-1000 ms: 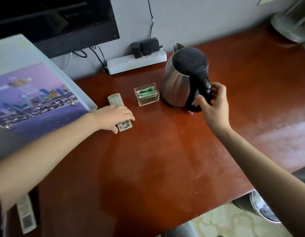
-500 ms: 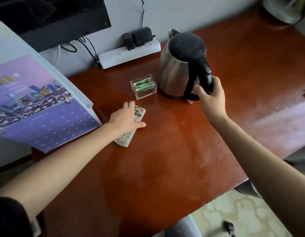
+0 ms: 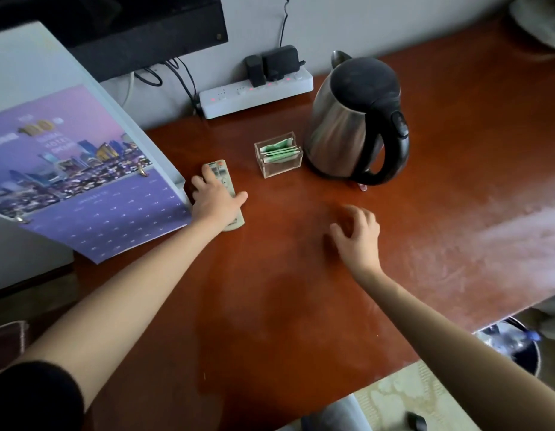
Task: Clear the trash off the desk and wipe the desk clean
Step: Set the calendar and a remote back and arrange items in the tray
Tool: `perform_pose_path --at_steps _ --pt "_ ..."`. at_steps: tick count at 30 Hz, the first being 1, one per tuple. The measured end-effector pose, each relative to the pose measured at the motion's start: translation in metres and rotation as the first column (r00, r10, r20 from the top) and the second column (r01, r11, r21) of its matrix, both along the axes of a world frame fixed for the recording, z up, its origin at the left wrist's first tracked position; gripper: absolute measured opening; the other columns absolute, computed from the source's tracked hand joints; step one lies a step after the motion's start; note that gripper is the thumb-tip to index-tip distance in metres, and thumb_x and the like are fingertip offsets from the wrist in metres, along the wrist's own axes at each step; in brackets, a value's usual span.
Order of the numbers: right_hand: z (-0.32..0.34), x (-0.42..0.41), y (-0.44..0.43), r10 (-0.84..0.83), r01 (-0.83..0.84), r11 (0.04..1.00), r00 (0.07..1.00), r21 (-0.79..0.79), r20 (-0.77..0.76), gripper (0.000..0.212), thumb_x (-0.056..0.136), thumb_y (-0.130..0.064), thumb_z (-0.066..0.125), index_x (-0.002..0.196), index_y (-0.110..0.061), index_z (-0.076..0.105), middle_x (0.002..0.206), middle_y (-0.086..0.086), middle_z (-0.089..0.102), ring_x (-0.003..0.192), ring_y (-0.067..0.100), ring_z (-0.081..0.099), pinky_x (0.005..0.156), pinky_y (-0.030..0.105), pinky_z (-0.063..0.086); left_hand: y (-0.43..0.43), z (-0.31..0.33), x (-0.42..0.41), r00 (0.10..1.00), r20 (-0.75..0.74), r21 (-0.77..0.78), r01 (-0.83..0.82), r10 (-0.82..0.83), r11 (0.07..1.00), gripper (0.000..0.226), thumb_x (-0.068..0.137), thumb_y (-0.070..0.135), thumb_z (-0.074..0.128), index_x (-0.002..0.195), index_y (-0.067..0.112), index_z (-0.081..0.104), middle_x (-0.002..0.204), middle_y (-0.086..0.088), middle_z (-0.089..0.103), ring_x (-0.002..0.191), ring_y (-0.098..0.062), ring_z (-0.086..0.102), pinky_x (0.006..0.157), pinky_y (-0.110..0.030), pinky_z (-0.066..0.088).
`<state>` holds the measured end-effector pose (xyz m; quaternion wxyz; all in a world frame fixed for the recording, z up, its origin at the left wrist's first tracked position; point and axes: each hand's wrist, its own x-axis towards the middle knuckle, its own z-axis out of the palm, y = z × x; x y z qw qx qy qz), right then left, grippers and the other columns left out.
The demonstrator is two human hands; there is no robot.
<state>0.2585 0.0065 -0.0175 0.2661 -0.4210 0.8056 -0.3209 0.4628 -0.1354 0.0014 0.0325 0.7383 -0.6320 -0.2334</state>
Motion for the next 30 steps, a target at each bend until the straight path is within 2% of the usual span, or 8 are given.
perform_pose_path --at_steps 1,3,5,7,11,22,26,30 --pt "-0.003 0.002 0.0 0.145 -0.142 0.989 0.984 0.037 -0.104 0.047 0.087 -0.019 0.06 0.131 -0.012 0.047 0.135 0.009 0.042 0.126 0.029 0.034 0.107 0.04 0.03 -0.001 0.001 -0.002 1.0 -0.017 0.007 0.011 -0.011 1.0 0.099 0.078 0.048 0.066 0.146 0.012 0.004 0.14 -0.015 0.021 0.124 -0.036 0.037 0.092 -0.046 0.041" --pt "-0.004 0.003 -0.006 0.373 -0.358 0.928 0.891 0.106 -0.26 0.053 0.087 -0.024 0.06 0.137 -0.017 0.043 0.144 0.007 0.038 0.132 0.03 0.028 0.108 0.041 0.026 0.007 0.003 -0.001 0.996 -0.034 0.056 0.087 -0.085 0.995 0.104 0.075 0.048 0.069 0.147 0.015 0.001 0.148 -0.013 0.009 0.131 -0.034 0.027 0.1 -0.044 0.036" --pt "-0.005 0.005 -0.015 0.504 -0.466 0.864 0.791 0.192 -0.348 0.058 0.088 -0.028 0.058 0.141 -0.021 0.037 0.15 0.006 0.031 0.137 0.031 0.022 0.11 0.043 0.022 0.022 0.0 0.007 0.981 -0.066 0.117 0.187 -0.181 0.975 0.109 0.071 0.041 0.074 0.148 0.018 0.0 0.153 -0.009 -0.004 0.138 -0.032 0.015 0.109 -0.042 0.027" --pt "-0.007 0.008 -0.02 0.581 -0.506 0.814 0.712 0.287 -0.395 0.058 0.09 -0.032 0.054 0.144 -0.025 0.032 0.153 0.004 0.024 0.14 0.03 0.017 0.112 0.045 0.018 0.03 -0.007 0.018 0.965 -0.109 0.1 0.249 -0.238 0.963 0.108 0.071 0.029 0.077 0.149 0.017 0.003 0.155 -0.006 -0.011 0.141 -0.029 0.009 0.113 -0.038 0.019" --pt "-0.011 0.011 -0.023 0.61 -0.512 0.793 0.668 0.33 -0.426 0.054 0.093 -0.034 0.048 0.144 -0.026 0.032 0.154 0.003 0.023 0.14 0.029 0.018 0.112 0.048 0.015 0.021 -0.014 0.02 0.964 -0.143 -0.02 0.225 -0.225 0.974 0.098 0.074 0.021 0.075 0.149 0.015 0.011 0.155 -0.006 -0.005 0.141 -0.027 0.012 0.113 -0.036 0.018" --pt "-0.013 0.009 -0.022 0.626 -0.519 0.78 0.626 0.351 -0.465 0.054 0.091 -0.035 0.05 0.142 -0.024 0.036 0.152 0.006 0.028 0.137 0.032 0.025 0.109 0.049 0.022 0.001 -0.014 0.022 0.939 -0.219 -0.032 0.266 -0.267 0.963 0.097 0.07 0.02 0.077 0.147 0.019 0.018 0.155 -0.004 0.001 0.14 -0.025 0.017 0.114 -0.037 0.021" --pt "-0.007 0.014 -0.021 0.629 -0.508 0.777 0.621 0.371 -0.467 0.053 0.092 -0.032 0.049 0.142 -0.022 0.035 0.15 0.007 0.03 0.135 0.031 0.025 0.11 0.046 0.025 0.01 -0.004 0.03 0.928 -0.216 -0.084 0.293 -0.304 0.952 0.076 0.08 0.01 0.067 0.144 0.012 0.026 0.151 -0.009 0.016 0.136 -0.026 0.027 0.112 -0.036 0.027" --pt "0.003 0.035 -0.004 0.615 -0.514 0.788 0.626 0.34 -0.479 0.046 0.091 -0.024 0.049 0.137 -0.02 0.042 0.135 0.006 0.044 0.121 0.028 0.041 0.097 0.04 0.04 0.035 0.008 0.047 0.879 -0.184 -0.104 0.428 -0.44 0.898 0.058 0.088 0.011 0.058 0.14 0.01 0.032 0.145 -0.01 0.03 0.132 -0.024 0.035 0.106 -0.033 0.033"
